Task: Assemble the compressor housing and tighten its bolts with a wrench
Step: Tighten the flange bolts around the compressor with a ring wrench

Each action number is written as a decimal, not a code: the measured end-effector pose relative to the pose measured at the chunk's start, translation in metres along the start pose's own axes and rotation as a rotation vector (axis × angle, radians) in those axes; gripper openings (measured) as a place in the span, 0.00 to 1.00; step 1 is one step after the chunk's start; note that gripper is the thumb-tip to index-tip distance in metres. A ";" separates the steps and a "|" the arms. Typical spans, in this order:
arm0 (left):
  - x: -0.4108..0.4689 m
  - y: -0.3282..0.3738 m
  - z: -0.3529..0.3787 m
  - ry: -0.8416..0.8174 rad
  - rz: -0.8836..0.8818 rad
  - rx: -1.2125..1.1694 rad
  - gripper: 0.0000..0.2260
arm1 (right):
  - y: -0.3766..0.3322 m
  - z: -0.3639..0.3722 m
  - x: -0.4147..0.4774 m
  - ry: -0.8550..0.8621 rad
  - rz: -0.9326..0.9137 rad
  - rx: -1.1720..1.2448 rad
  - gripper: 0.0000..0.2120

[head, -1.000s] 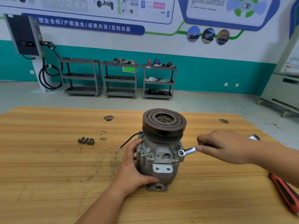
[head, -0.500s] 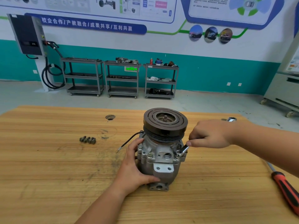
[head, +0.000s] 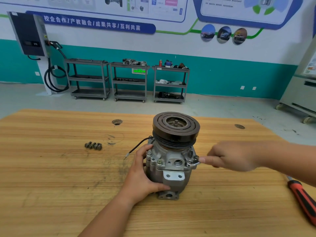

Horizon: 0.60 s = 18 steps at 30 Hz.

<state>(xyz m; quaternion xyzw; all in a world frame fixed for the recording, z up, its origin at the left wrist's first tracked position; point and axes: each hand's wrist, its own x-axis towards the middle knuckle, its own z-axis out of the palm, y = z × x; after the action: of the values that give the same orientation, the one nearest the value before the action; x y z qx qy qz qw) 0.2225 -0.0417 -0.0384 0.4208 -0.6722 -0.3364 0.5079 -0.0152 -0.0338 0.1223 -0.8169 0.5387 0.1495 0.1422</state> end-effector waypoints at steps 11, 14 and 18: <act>-0.001 0.001 0.002 -0.002 -0.020 0.006 0.51 | -0.048 0.055 -0.030 -0.346 0.179 2.030 0.14; -0.001 -0.001 0.002 0.013 -0.004 0.022 0.50 | -0.068 0.070 -0.028 -0.317 0.010 2.378 0.17; -0.001 -0.001 0.003 0.025 0.028 0.022 0.49 | -0.093 0.078 -0.024 -0.290 -0.351 2.703 0.24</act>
<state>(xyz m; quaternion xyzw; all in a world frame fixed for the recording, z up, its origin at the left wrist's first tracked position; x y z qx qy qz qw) 0.2201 -0.0413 -0.0406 0.4210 -0.6752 -0.3168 0.5162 0.0542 0.0522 0.0671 -0.0773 0.1343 -0.4240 0.8923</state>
